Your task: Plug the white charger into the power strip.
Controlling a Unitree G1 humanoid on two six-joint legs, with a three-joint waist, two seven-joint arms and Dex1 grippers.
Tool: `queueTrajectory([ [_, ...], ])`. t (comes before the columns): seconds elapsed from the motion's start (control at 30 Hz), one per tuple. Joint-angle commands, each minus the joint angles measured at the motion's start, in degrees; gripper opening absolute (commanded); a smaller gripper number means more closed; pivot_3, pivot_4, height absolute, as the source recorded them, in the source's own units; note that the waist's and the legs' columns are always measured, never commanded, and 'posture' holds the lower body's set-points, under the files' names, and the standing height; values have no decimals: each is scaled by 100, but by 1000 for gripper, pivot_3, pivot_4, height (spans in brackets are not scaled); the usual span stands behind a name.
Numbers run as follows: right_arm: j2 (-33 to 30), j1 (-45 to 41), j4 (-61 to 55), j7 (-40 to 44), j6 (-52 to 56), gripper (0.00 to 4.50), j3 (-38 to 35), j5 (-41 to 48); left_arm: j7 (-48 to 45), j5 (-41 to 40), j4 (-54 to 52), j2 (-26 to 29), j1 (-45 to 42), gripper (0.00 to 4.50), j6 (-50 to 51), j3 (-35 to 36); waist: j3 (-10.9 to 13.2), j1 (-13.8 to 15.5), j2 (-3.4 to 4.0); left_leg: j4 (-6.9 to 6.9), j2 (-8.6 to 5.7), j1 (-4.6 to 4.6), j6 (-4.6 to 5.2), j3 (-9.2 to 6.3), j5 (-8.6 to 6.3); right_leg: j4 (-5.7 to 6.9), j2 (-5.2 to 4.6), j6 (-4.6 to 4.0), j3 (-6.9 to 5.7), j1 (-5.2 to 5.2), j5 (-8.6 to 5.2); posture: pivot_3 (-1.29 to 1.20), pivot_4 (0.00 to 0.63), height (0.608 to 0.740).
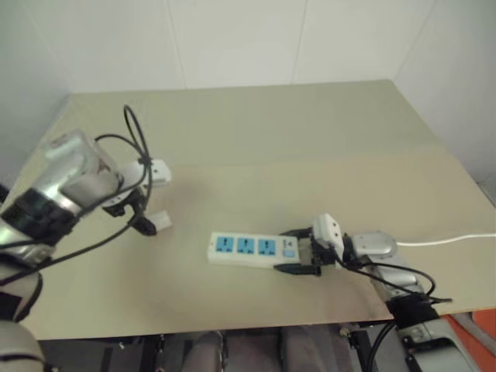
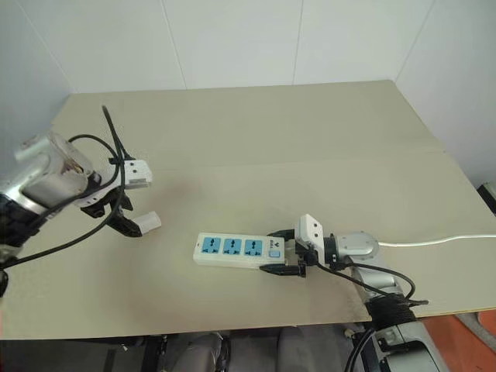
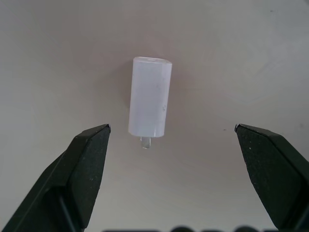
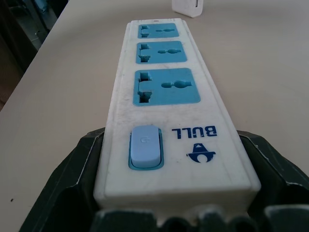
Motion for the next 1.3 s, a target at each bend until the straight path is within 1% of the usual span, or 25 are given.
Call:
queueTrajectory([
  [0.03, -33, 42, -297, -37, 63, 3433, -104, 133, 85, 150, 78, -10, -9, 4500, -60, 14, 0, 0, 0, 0, 0, -1, 0, 0, 0, 1, 0, 0, 0, 0, 0, 0, 150, 740],
  [0.3, -35, 111, -425, -168, 141, 3433, -121, 158, 345, 297, 558, -482, 2, 4500, -281, -9, 0, 10, -1, 2, -1, 0, 0, 1, 0, 0, -1, 0, 1, 1, 0, 0, 150, 740],
  [0.47, -38, 191, -505, -239, 166, 3433, -123, 166, 449, 352, 786, -669, -22, 4500, -417, 7, 0, 11, -1, 2, -2, -1, -1, 1, 0, 1, -1, 0, 0, 1, 0, 0, 150, 740],
  [0.6, -42, 241, -579, -297, 203, 3433, -143, 194, 472, 381, 843, -717, 8, 4500, -525, -2, 0, 7, -2, 2, -1, -2, 0, 0, 0, 1, -1, 0, 0, 0, 0, 0, 150, 740],
  [0.8, -35, 265, -603, -349, 214, 3433, -154, 185, 616, 484, 1124, -1018, -3, 4500, -819, 20, -1, 20, -2, 4, -2, -1, -1, 2, 1, 0, -2, 0, 1, 1, 0, 0, 150, 740],
  [1.13, -38, 438, -802, -504, 288, 3433, -199, 208, 409, 698, 1172, -1129, 12, 4500, -1301, -24, -1, 26, -2, 5, -3, -3, -1, 2, 1, 0, -2, 0, 0, 1, 0, 0, 150, 740],
  [1.23, -31, 460, -832, -547, 307, 3433, -205, 212, 332, 749, 1168, -1120, 33, 3970, -1367, -19, -1, 25, -3, 5, -3, -2, -1, 2, 1, 0, -2, 0, 0, 1, 0, 0, 150, 740],
  [1.3, -33, 468, -843, -555, 317, 3433, -208, 216, 317, 778, 1187, -1130, 49, 3379, -1422, 0, -1, 24, -3, 5, -3, -2, 0, 3, 0, 0, -2, 0, 0, 0, 0, 0, 150, 740],
])
